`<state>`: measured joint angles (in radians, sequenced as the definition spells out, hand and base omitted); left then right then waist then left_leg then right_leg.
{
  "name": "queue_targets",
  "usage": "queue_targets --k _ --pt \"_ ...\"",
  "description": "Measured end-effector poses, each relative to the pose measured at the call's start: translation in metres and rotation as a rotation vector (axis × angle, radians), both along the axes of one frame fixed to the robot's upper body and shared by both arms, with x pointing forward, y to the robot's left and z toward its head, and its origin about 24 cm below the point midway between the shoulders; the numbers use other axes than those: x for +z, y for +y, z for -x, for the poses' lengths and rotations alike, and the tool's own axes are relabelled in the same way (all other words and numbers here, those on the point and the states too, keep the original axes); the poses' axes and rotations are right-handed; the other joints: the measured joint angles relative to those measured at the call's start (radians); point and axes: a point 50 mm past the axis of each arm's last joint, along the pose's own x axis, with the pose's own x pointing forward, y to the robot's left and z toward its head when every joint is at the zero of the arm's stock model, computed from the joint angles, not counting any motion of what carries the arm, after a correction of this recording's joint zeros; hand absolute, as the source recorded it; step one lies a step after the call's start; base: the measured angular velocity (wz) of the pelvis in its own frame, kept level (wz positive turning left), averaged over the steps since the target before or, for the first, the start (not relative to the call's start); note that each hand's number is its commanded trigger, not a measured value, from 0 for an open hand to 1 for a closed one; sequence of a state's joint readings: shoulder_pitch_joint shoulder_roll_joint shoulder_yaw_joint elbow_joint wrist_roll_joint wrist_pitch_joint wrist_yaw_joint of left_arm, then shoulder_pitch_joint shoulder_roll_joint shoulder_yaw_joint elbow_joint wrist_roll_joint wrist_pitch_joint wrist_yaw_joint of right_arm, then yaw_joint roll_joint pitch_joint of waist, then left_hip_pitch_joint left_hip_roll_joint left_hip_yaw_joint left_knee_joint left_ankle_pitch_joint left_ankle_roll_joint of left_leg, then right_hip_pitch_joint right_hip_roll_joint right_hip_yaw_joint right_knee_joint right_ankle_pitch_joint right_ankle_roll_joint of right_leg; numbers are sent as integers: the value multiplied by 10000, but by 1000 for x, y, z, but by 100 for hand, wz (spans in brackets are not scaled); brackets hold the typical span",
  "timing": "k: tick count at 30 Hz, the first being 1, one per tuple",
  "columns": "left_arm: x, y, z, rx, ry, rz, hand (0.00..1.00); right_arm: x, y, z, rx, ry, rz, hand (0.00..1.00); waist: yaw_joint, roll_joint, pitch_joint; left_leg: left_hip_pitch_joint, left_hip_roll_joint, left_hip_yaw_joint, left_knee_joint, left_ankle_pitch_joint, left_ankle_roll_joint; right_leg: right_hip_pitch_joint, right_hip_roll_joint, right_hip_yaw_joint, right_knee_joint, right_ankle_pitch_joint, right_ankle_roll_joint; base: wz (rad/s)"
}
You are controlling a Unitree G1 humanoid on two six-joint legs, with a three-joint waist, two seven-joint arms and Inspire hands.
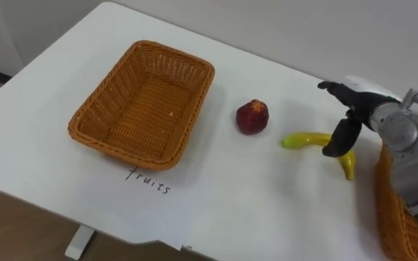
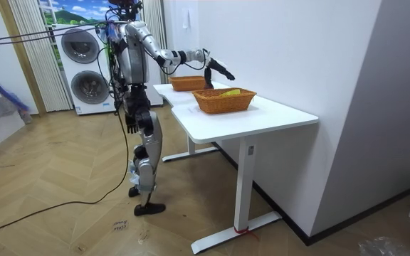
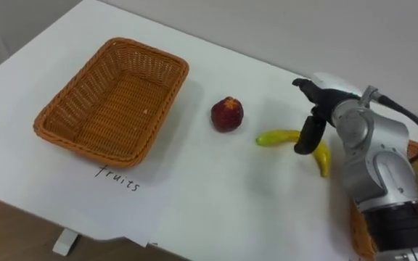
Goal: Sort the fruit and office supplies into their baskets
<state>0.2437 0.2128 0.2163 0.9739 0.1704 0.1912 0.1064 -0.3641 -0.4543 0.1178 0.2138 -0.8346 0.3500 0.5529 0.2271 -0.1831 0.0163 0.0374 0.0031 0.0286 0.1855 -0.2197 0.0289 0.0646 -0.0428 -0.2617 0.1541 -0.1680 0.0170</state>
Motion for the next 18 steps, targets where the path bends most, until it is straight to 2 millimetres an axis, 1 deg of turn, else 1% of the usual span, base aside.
queue_targets --k 1,4,6,7,8,10,13,18 --pt "0 0 0 -2 -7 -6 0 -6 -1 1 -68 251 40 0 34 12 6 -21 0 -18 0 0 0 3 0 -24 0 0 0 10" --pt "0 0 0 -7 49 1 0 -13 -4 2 -269 585 71 0 80 69 26 -126 0 -40 11 0 -1 -66 -3 -103 3 0 0 7" --pt "0 0 1 7 109 4 0 -14 -5 2 -348 614 75 0 118 91 10 -180 2 -42 27 1 -2 -137 -1 -103 1 0 0 0" --pt "0 0 0 6 125 5 0 -16 -6 3 -411 683 89 0 124 142 25 -180 0 -49 36 2 -3 -138 -2 -109 -5 0 0 0" --pt "0 0 -1 -2 101 2 0 -17 -7 3 -449 732 93 0 127 152 18 -188 -4 -54 37 3 -3 -145 -6 -119 -7 0 0 4" --pt "2 1 -6 -74 -116 -70 0 -21 -9 4 -552 862 110 0 126 178 8 -279 -9 -72 78 4 -2 -197 -11 -138 -22 0 0 4" --pt "4 2 -11 -149 -338 -130 0 -20 -9 3 -508 625 146 0 134 172 4 -325 -7 -126 101 7 -3 -253 -11 -136 -19 0 0 0" --pt "4 1 -13 -241 -411 -285 0 -18 -9 2 -553 224 262 0 166 144 -17 -318 -5 -140 101 7 -3 -254 -10 -135 -21 0 0 0"
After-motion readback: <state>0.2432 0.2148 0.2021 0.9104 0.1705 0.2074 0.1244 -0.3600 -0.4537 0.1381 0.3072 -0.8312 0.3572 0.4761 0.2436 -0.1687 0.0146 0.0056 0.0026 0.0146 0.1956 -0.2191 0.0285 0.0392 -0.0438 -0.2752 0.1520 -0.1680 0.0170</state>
